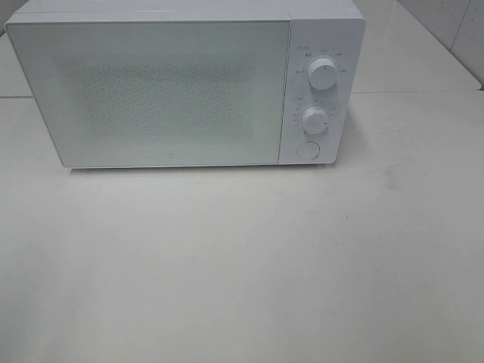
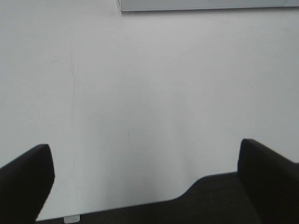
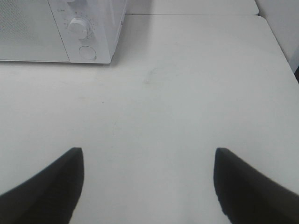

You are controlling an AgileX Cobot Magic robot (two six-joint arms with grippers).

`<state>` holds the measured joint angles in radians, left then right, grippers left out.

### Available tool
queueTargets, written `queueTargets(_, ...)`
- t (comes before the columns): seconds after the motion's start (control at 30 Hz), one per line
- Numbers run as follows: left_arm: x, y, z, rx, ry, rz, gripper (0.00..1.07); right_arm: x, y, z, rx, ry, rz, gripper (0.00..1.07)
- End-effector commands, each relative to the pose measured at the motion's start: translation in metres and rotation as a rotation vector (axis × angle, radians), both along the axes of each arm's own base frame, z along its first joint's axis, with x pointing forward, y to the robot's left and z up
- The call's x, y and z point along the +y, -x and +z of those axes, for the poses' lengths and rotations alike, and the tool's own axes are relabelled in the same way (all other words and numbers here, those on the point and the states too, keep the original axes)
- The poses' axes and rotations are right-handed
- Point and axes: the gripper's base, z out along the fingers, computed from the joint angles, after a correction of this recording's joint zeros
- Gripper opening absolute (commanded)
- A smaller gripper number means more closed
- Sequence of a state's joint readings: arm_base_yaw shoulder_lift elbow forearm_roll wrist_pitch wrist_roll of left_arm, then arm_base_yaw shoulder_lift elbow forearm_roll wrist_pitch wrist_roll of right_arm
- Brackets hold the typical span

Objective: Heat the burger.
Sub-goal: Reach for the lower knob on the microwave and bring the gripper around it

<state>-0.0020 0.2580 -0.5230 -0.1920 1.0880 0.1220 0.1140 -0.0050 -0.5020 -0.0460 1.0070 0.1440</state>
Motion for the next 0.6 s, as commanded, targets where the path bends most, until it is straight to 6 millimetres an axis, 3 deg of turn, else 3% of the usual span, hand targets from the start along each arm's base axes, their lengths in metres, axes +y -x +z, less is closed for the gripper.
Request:
queueTargets(0.03,-0.002,0.006,0.001,-0.050,0.028,-0.004,1.00,-0.001,0.003,0.000,-0.037,-0.005,-0.008,0.75)
queueTargets(0.4,-0.004,0.041,0.003,-0.287,0.027,0.077,1.00,-0.001,0.003,0.000,-0.037,-0.005,-0.008,0.75)
queueTargets(0.6,-0.004,0.042,0.003,-0.293,0.030,0.076,1.00,0.000,0.003,0.000,-0.036,-0.006,-0.007,0.75)
